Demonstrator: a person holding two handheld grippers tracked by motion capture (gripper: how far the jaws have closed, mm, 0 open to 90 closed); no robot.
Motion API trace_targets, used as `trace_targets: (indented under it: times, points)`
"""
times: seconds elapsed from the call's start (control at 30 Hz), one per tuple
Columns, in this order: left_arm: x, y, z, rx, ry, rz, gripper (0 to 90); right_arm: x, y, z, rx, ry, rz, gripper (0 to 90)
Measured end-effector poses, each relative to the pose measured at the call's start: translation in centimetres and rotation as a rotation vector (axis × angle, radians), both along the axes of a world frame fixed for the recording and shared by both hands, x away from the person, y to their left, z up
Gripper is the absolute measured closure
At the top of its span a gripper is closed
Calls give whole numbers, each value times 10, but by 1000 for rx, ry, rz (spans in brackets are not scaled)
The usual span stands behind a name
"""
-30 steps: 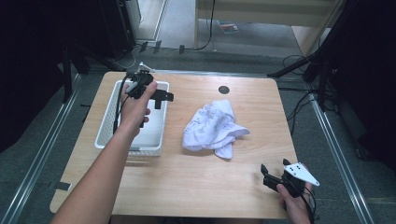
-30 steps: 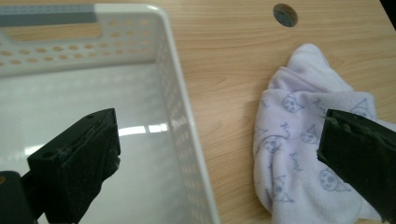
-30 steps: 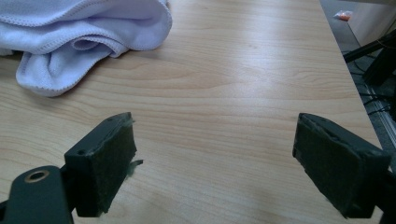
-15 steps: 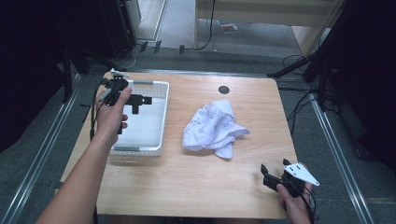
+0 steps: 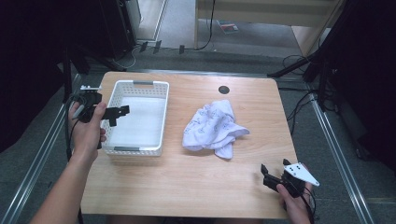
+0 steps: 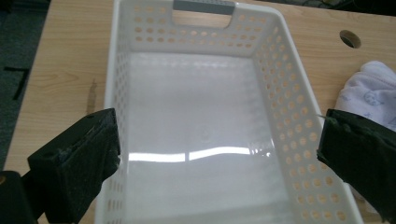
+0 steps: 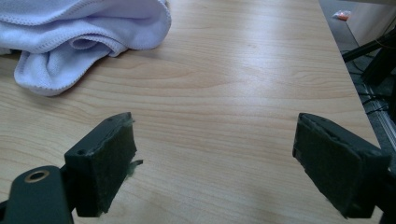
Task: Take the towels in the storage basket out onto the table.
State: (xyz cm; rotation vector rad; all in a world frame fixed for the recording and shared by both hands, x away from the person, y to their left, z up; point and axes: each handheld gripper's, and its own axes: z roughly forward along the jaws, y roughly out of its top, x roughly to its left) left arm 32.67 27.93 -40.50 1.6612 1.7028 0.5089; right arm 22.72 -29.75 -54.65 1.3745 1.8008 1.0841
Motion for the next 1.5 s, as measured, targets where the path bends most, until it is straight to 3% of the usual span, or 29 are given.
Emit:
trace_targets:
  times: [0.27,0.5,0.7,0.87,1.1,1.2,1.3,1.4,1.47,1.5]
  points:
    - [-37,24,-20,-52,-112,45,0,0,0,0,0,-1,-2,134]
    - [-65,35,-40,-64,-178,50,0,0,0,0,-4,-1,-4,134]
    - [-92,45,-53,-85,-261,57,0,0,0,0,-4,2,-6,134]
    - [-110,52,-68,-106,-299,53,0,0,0,0,-6,0,-7,134]
    - [-131,65,-95,-130,-326,69,0,0,0,0,-10,1,-8,134]
    - [-138,66,-108,-97,-327,72,0,0,0,0,-9,2,-10,134]
    - [-145,67,-126,-99,-320,72,0,0,0,0,-10,3,-11,134]
    - [-146,69,-136,-103,-298,86,0,0,0,0,-13,4,-11,134]
    - [-146,70,-139,-64,-295,88,0,0,0,0,-13,4,-10,134]
    - [-146,69,-140,-64,-294,85,0,0,0,0,-13,4,-9,134]
